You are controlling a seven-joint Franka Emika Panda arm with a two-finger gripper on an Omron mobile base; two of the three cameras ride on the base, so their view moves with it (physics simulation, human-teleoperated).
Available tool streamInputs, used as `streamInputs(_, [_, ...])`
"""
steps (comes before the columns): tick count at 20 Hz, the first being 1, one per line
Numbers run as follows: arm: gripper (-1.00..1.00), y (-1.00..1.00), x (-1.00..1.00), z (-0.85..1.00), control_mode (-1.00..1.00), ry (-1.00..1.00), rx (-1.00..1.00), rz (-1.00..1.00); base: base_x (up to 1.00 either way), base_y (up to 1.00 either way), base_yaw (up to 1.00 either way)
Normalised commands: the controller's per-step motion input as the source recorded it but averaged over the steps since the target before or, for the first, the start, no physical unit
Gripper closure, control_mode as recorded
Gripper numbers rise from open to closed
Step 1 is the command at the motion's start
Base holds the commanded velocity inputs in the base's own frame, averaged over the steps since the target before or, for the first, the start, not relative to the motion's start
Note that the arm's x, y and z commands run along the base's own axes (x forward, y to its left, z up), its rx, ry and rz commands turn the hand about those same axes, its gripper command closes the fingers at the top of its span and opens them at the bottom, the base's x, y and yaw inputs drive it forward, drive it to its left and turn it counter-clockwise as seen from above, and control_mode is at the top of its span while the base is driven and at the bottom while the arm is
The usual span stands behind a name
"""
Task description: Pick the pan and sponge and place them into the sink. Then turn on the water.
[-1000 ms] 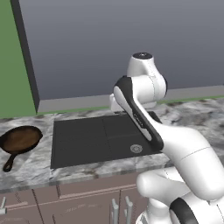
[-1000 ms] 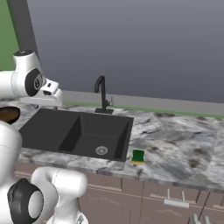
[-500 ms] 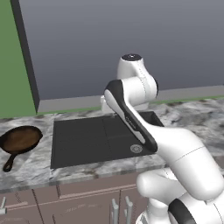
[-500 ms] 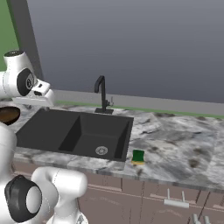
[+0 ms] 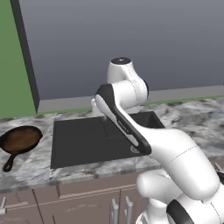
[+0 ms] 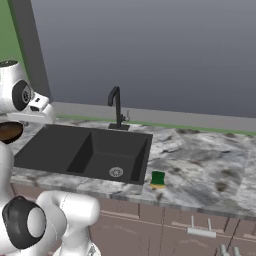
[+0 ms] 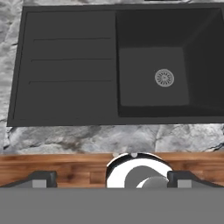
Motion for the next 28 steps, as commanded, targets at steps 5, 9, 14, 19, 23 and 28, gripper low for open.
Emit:
streamInputs(5, [-1.0,0.29,-0.01,-0.09,-1.0,0.0,0.0,-0.01,0.0,0.0,0.0])
streamInputs(9, [-1.0,0.29,0.0,-0.08,-1.0,0.01,0.0,-0.01,0.0,0.0,0.0])
streamInputs(14, [-1.0,0.25,0.0,-0.07,-1.0,0.02,0.0,-0.01,0.0,0.0,0.0])
streamInputs(19, [-1.0,0.29,0.0,-0.09,-1.0,0.04,0.0,-0.01,0.0,0.0,0.0])
streamInputs(23, [-1.0,0.31,0.0,-0.09,-1.0,0.05,0.0,-0.01,0.0,0.0,0.0])
streamInputs(28, [-1.0,0.33,0.02,-0.09,-1.0,0.05,0.0,-0.01,0.0,0.0,0.0])
